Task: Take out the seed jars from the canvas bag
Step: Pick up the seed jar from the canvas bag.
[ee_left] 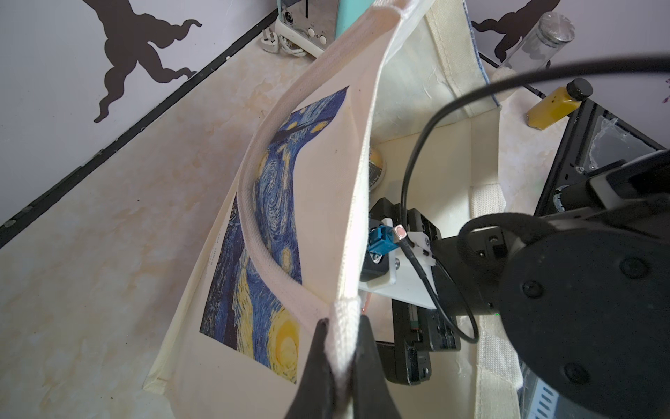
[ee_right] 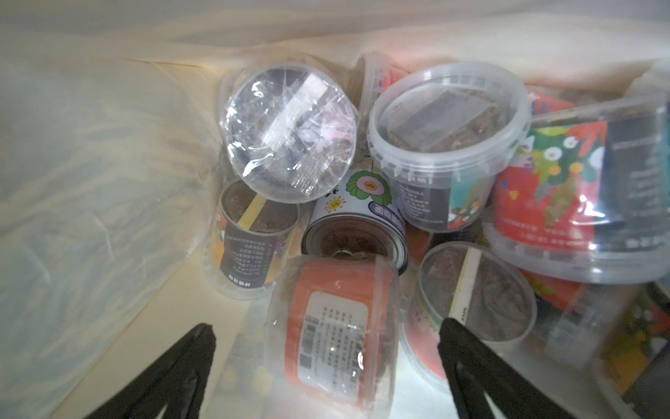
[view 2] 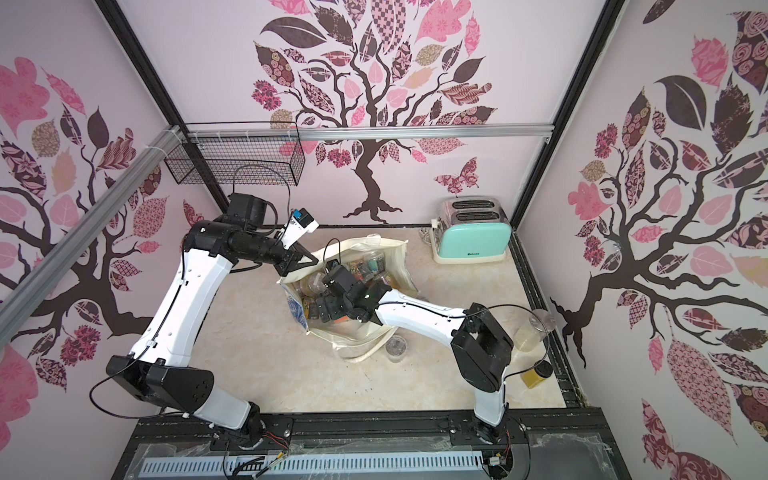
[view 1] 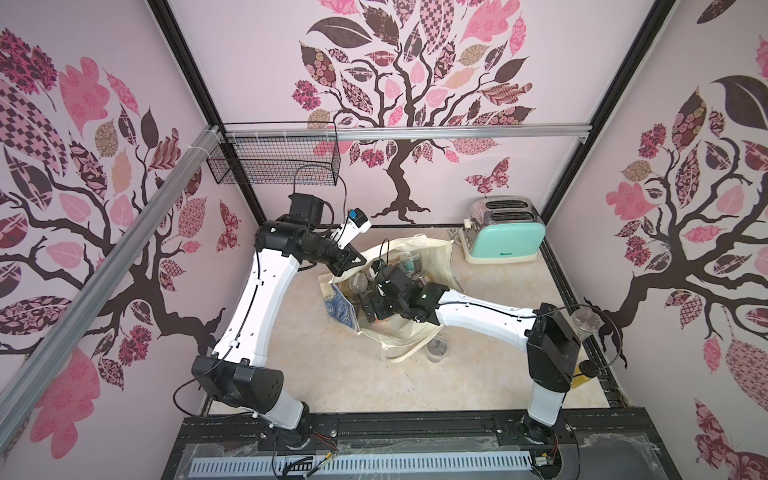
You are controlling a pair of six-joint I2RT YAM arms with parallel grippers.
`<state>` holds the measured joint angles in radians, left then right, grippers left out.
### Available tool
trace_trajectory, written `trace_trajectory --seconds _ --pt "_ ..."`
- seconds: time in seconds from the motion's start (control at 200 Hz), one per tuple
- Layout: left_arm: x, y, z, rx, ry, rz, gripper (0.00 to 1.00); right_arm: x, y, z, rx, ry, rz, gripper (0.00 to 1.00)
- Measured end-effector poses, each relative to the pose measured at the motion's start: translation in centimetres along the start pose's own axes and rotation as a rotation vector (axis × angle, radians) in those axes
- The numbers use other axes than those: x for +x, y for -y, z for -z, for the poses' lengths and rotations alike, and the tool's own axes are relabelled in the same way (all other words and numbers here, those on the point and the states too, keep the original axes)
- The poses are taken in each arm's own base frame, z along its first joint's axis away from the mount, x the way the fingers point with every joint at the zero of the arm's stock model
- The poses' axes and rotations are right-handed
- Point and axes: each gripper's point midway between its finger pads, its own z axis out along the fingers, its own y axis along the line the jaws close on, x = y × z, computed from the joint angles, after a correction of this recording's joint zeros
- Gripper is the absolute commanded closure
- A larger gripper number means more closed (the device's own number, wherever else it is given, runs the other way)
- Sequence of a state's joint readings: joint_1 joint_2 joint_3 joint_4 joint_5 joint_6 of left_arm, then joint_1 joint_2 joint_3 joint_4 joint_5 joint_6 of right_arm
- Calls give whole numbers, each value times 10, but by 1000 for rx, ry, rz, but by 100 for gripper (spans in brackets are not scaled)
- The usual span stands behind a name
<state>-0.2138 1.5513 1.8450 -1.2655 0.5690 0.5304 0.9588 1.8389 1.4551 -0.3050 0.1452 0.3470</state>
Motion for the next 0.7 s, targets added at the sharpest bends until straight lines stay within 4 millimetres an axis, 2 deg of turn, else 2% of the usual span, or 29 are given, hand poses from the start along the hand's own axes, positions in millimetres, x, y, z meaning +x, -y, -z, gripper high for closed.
trace_trajectory --seconds 0.11,0.285,0.46,0.575,0.7 --pt "0 -1 0 -1 0 2 100 10 4 -3 7 -25 -2 5" --pt "0 -1 0 -2 1 10 100 12 9 -8 33 -29 -36 8" --pt "0 -1 1 -2 1 15 100 17 8 -26 50 -58 -45 8" --pt "0 -2 1 -5 3 21 100 16 5 -39 66 -65 -45 12" --pt "-1 -3 1 -7 6 27 100 23 9 -47 107 -87 -44 13"
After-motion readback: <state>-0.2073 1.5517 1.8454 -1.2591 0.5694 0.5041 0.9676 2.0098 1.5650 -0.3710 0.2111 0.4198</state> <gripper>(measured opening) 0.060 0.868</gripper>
